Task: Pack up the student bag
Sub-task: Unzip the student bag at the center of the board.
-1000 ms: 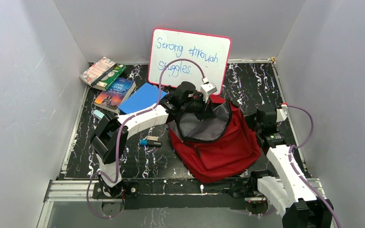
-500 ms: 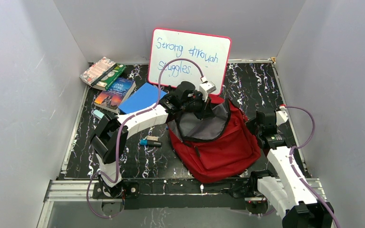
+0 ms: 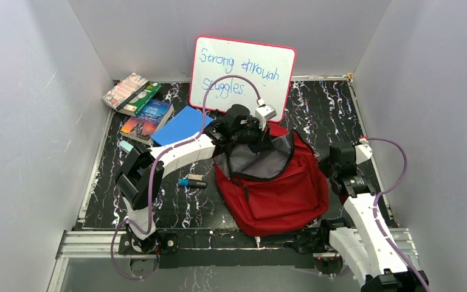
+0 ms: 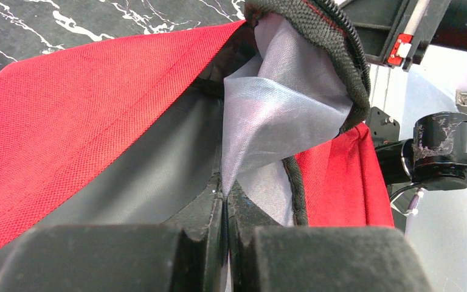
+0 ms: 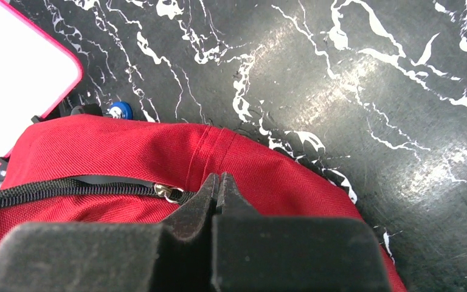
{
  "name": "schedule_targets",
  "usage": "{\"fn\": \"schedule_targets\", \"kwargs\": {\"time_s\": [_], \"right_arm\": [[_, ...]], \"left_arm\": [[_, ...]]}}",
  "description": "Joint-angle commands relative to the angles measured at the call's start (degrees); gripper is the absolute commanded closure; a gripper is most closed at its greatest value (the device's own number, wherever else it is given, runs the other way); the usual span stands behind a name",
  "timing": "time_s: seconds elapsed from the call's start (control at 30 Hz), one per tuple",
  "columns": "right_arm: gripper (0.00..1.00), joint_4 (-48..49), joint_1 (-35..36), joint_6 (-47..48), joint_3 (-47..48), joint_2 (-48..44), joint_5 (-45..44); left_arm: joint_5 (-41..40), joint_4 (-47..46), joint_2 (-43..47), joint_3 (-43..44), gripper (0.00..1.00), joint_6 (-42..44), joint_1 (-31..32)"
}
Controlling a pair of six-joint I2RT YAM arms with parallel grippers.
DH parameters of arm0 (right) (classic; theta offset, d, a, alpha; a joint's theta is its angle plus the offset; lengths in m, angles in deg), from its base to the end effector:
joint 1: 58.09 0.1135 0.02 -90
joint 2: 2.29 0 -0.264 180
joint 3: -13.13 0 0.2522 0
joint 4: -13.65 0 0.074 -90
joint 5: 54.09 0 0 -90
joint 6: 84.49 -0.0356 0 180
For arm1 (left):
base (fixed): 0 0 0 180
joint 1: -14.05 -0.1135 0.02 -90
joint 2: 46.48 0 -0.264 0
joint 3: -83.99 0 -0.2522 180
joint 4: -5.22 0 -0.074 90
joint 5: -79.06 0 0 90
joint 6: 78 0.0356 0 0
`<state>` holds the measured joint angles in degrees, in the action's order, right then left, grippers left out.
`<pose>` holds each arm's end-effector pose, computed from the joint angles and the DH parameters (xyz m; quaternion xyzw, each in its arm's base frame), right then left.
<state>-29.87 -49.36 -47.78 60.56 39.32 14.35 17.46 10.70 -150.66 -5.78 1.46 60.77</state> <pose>0.1584 0.0111 0.2489 0.4106 0.7847 0.0791 0.4576 0.2816 -0.3237 0.2736 0.3804 0.7082 -0.4441 0.3956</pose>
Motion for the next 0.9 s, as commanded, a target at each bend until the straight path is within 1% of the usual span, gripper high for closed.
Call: {"fn": "schedule_targets", "kwargs": {"time_s": [0.0, 0.1, 0.2, 0.37, 0.4, 0.43, 0.47, 0.5, 0.53, 0.6, 0.7, 0.8, 0.87], "right_arm": [[1.00, 4.31, -0.12, 4.89, 5.38, 3.61, -4.69], [1.00, 8.35, -0.11, 7.66, 10.25, 9.47, -5.88], [1.00, 11.88, -0.79, 10.87, 15.66, 15.08, -5.86], [1.00, 15.48, -4.06, 15.15, 21.41, 22.87, -3.49], [0.89, 15.31, -4.82, 15.97, 22.40, 24.22, -2.63], [0.75, 14.55, -5.46, 16.44, 23.44, 25.29, -2.12], [0.66, 13.50, -6.07, 16.71, 24.06, 25.81, -2.08], [0.59, 12.97, -6.43, 17.04, 24.18, 25.66, -2.21], [0.55, 13.00, -6.66, 17.31, 23.79, 24.95, -2.80], [0.49, 13.62, -6.95, 17.81, 22.31, 21.53, -3.28], [0.42, 12.23, -6.97, 18.05, 21.16, 16.44, 0.16], [0.36, 11.49, -6.97, 19.86, 19.81, 10.82, 12.04], [0.34, 10.63, -6.97, 19.94, 18.40, 6.32, 19.37]], "left_arm": [[2.11, -1.57, 3.01, 2.88, 1.00, -0.84, -0.92], [4.32, -1.09, 3.23, 4.43, 1.00, -1.92, -0.88], [4.90, -0.78, 3.90, 5.70, 1.00, -2.68, -0.43], [4.75, -0.78, 3.98, 6.82, 1.00, -2.91, 1.33], [4.73, -0.86, 3.64, 6.96, 1.00, -2.74, 1.69], [4.73, -0.87, 3.19, 7.01, 1.00, -2.53, 2.11], [4.96, -0.87, 2.69, 7.02, 1.00, -2.40, 2.41], [5.32, -0.91, 2.15, 7.06, 0.98, -2.45, 2.67], [5.89, -0.87, 1.61, 7.09, 0.96, -2.59, 2.94], [6.74, -0.87, 0.20, 7.52, 0.95, -2.64, 3.74], [7.56, -0.82, -2.25, 9.26, 0.96, -2.39, 5.17], [7.88, -0.16, -4.47, 11.00, 0.98, -2.04, 5.91], [7.65, 0.22, -5.19, 11.36, 0.99, -1.83, 5.93]]}}
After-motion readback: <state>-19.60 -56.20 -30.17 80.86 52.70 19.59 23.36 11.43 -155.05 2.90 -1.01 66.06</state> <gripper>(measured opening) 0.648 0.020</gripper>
